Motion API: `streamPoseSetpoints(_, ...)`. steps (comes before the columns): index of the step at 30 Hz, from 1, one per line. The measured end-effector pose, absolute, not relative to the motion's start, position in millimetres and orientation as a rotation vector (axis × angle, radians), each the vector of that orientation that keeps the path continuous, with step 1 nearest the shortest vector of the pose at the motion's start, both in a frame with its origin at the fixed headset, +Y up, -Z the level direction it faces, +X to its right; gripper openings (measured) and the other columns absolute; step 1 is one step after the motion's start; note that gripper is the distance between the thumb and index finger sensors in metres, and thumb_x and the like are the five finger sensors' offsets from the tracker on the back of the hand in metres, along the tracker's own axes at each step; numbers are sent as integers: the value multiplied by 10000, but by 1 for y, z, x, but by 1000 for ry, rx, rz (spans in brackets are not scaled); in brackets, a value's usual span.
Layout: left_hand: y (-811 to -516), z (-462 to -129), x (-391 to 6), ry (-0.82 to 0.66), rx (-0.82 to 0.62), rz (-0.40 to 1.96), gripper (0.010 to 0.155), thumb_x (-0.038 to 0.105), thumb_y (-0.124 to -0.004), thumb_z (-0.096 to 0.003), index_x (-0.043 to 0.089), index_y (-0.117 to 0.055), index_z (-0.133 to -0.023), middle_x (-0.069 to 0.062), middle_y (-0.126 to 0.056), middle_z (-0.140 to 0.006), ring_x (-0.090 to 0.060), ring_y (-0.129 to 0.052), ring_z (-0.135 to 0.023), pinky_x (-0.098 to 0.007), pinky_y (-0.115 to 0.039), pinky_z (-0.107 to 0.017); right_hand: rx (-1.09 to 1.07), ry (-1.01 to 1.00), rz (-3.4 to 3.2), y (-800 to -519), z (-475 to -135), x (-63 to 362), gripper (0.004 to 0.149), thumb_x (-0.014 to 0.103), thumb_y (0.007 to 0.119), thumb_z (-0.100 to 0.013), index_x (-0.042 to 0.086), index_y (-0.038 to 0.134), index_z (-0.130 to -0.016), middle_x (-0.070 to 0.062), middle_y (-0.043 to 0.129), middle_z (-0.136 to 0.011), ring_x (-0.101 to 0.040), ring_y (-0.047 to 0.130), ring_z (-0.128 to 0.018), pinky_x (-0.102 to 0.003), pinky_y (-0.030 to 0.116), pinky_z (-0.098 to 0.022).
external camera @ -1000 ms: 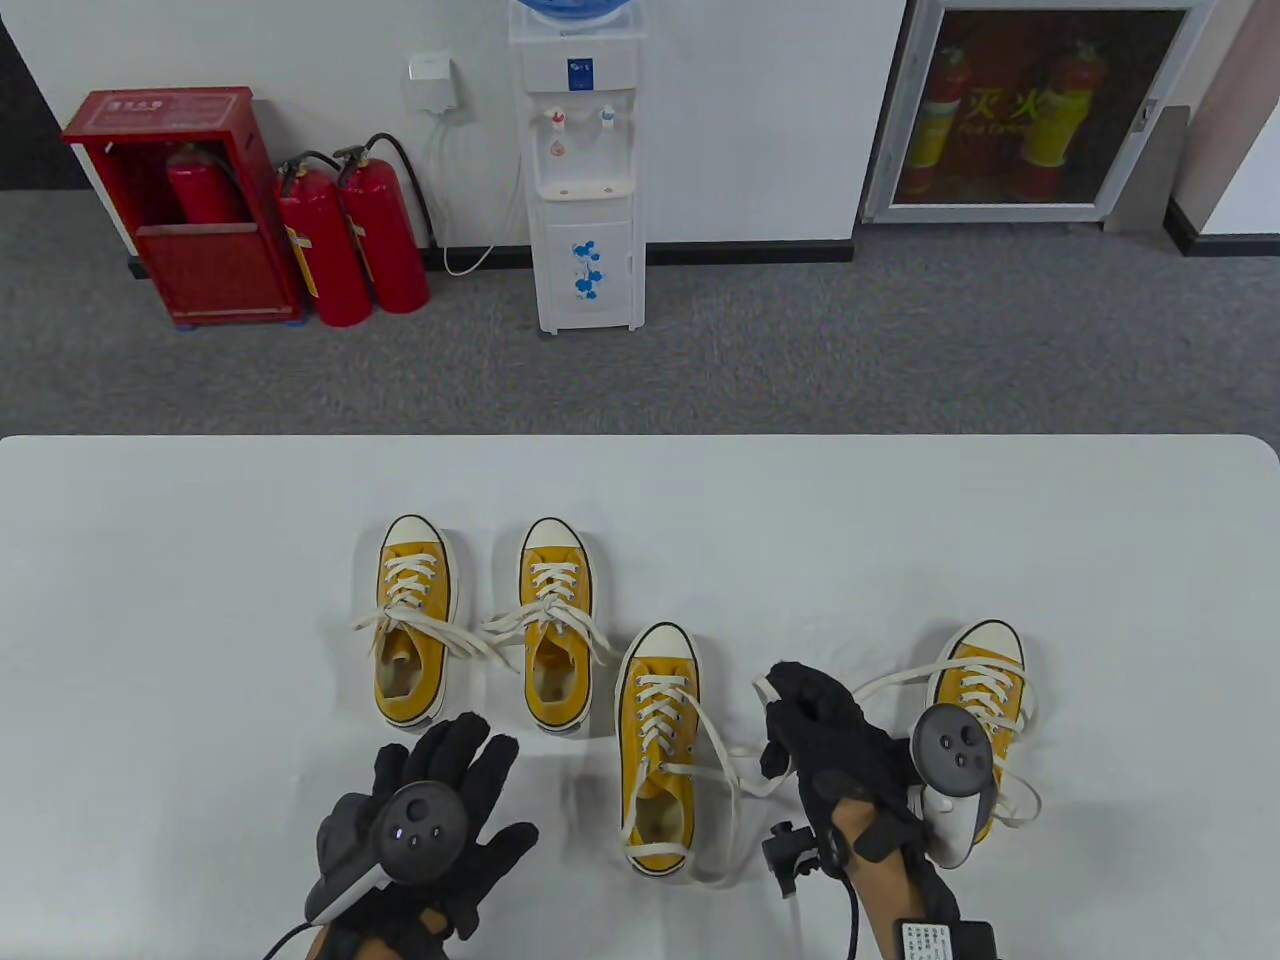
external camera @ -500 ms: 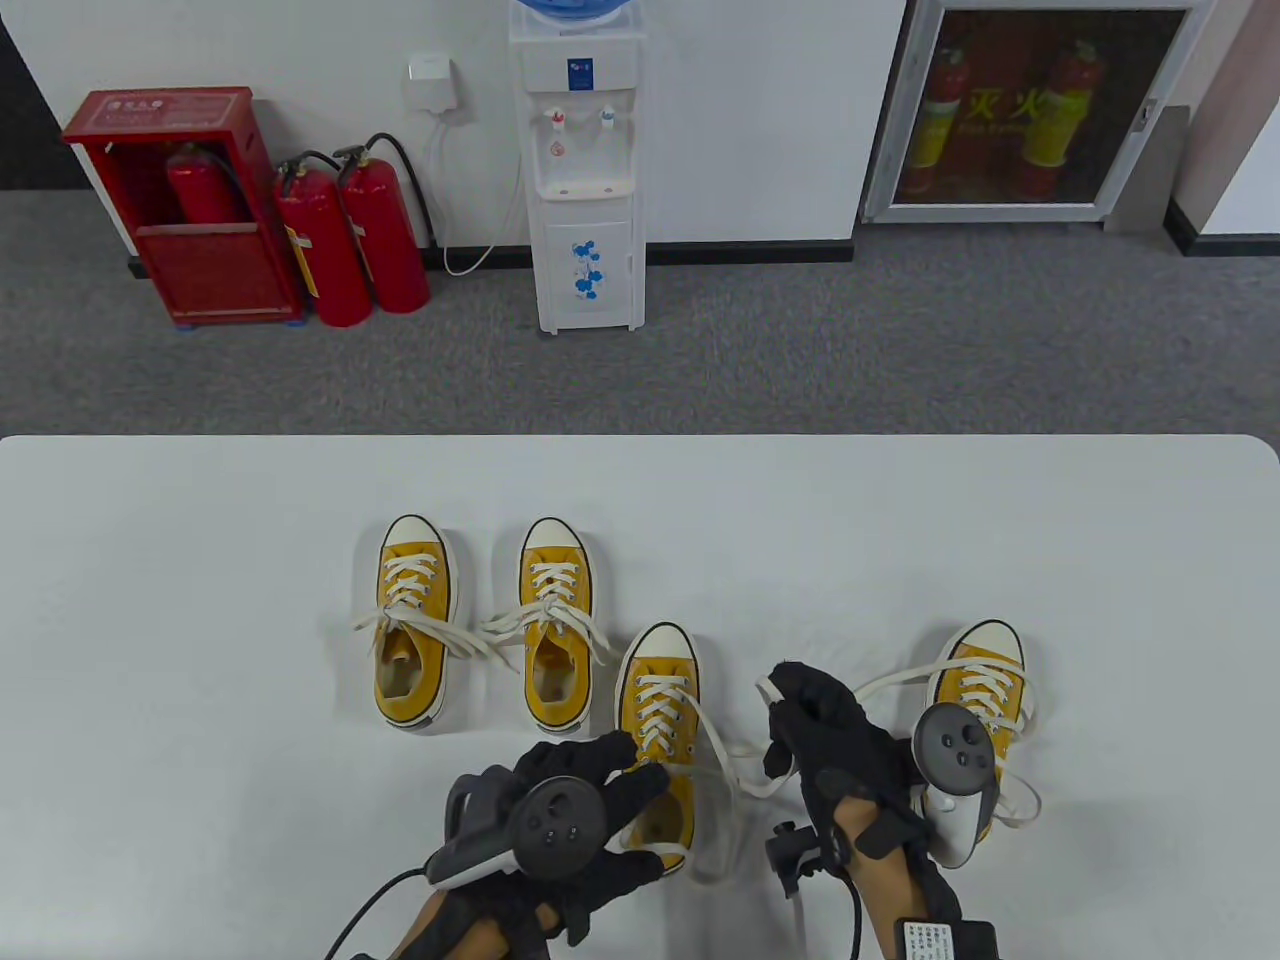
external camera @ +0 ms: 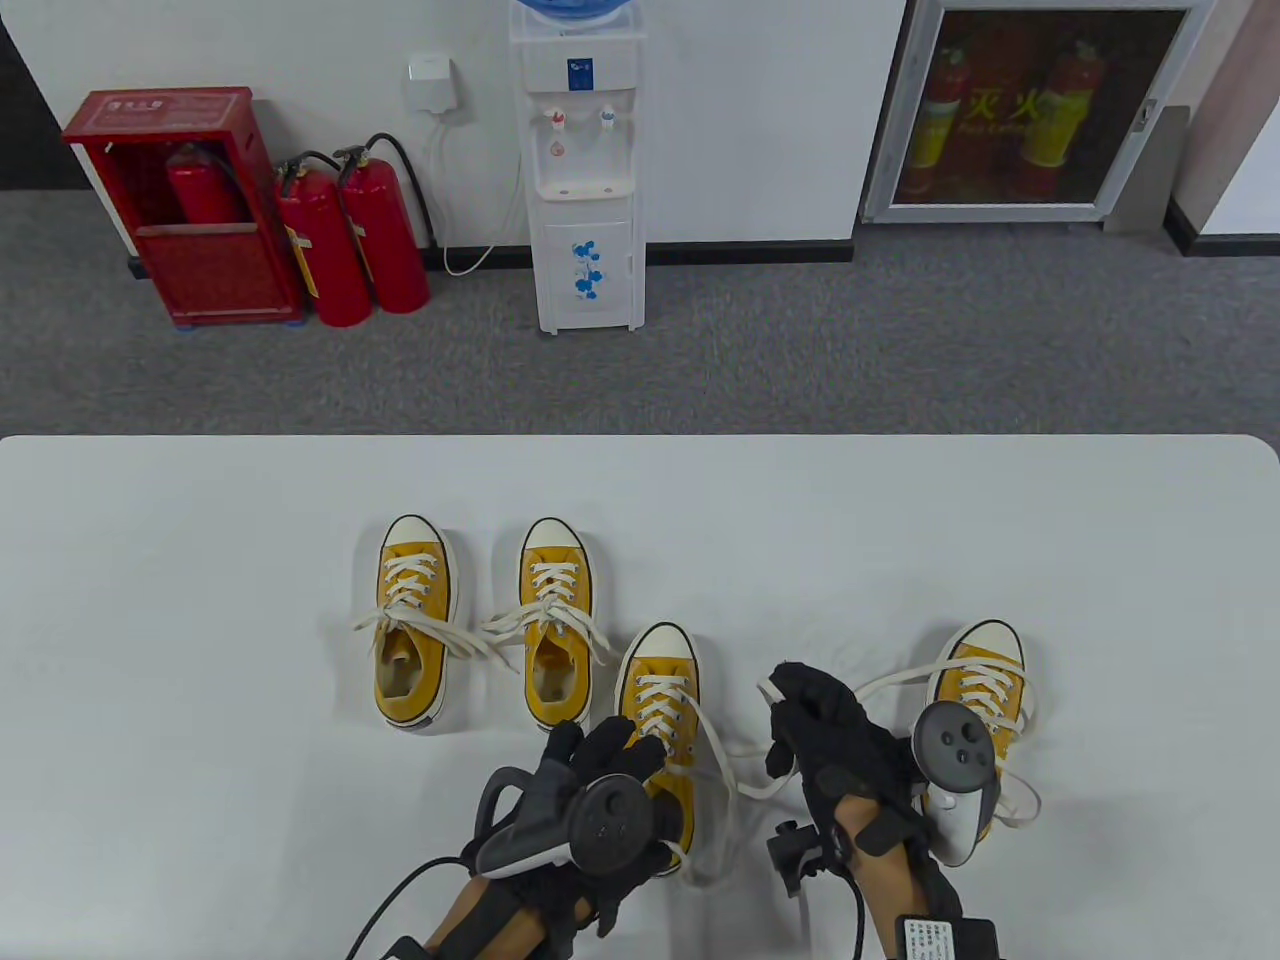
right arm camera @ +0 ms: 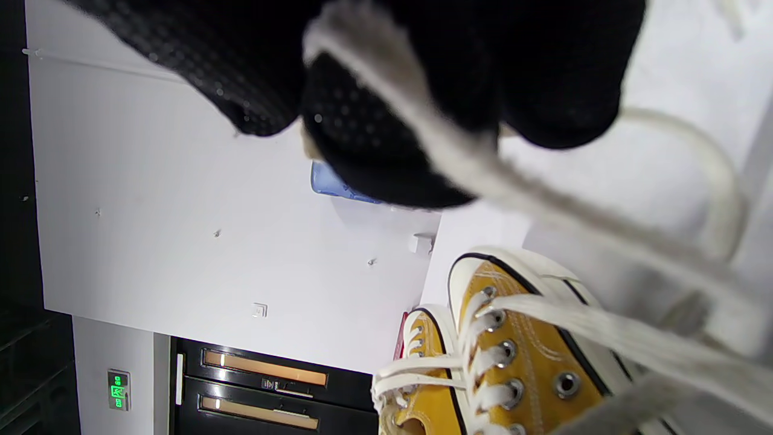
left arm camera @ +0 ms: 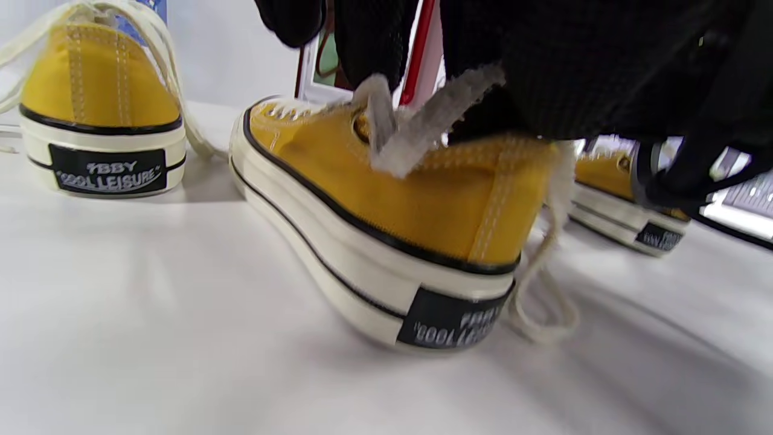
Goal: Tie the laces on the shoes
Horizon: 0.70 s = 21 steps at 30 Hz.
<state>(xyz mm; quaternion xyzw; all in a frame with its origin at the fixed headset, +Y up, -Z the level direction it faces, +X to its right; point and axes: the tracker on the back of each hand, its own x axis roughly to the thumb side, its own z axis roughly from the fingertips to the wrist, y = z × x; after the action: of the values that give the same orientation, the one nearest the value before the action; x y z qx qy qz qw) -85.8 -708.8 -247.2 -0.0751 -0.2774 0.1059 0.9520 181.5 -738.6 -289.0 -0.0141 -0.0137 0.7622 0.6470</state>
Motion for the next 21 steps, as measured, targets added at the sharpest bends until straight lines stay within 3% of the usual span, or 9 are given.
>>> streamPoseSetpoints(5, -694, -254, -97, -532, -121, 422, 398, 480, -819, -470, 361, -912, -838, -35, -840, -1092, -382, -697, -1111, -766, -409, -775, -37, -32, 1731, -739, -289, 182, 515, 348, 807, -465, 160, 715, -935, -18, 876, -703, -107, 1016, -321, -497, 809, -499)
streamPoseSetpoints(11, -678, -272, -119, -457, -133, 831, 398, 456, -789, -485, 335, -857, -858, -8, -1004, -856, -322, -967, -877, -674, -602, -746, -38, -30, 1728, -739, -290, 183, 516, 347, 806, -465, 160, 713, -937, -18, 875, -705, -109, 1015, -323, -500, 806, -502)
streamPoseSetpoints(21, -702, -302, -132, -324, -268, 1322, 399, 513, -787, -491, 338, -800, -849, 25, -981, -806, -263, -1053, -667, -589, -768, -640, -38, -27, 1728, -740, -290, 183, 515, 346, 805, -466, 161, 714, -937, -21, 874, -706, -112, 1014, -324, -502, 803, -504)
